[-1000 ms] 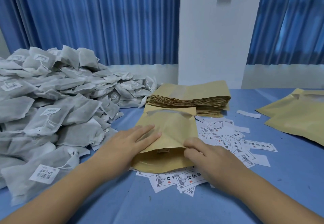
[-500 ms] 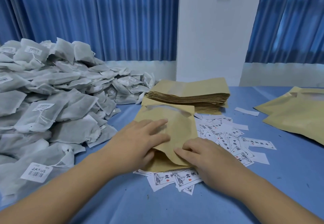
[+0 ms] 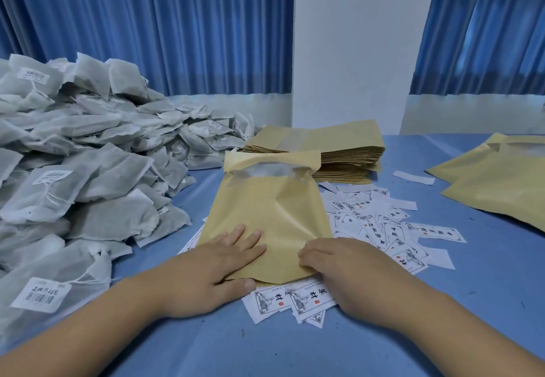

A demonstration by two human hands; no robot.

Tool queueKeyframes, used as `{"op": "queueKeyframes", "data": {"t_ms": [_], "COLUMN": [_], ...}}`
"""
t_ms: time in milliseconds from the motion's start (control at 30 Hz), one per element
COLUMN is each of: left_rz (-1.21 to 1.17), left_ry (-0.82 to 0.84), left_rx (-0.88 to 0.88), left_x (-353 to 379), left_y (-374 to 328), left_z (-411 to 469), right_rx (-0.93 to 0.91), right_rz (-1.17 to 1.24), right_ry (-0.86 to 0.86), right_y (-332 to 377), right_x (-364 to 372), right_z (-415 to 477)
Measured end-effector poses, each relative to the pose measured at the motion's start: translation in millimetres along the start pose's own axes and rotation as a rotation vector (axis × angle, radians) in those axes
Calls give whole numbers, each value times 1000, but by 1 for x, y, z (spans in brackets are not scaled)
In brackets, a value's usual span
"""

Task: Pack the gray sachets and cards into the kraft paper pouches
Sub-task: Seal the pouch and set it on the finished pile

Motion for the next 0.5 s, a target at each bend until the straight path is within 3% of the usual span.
{"op": "queueKeyframes", "data": {"t_ms": [333,500], "left_rz": [20,-126], "left_ry": [47,-21], "left_rx": [-9,13], "left_x": [3,8], "left_y": [-7,-1], "left_z": [1,-1], "right_rx": [38,69], "right_rz": [-2,-84], "right_ry": [150,84], "right_y": [8,12], "right_x": [-6,-4], "right_z": [5,7]}}
Point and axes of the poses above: each hand's wrist, its own z-axis towards the middle knuckle, its own x-axis out of the palm, y = z × x, the point moved 1 cm from there along z, towards the middle knuckle, and after that the axes turned 9 degrees about -y, right-handed, at the moved point
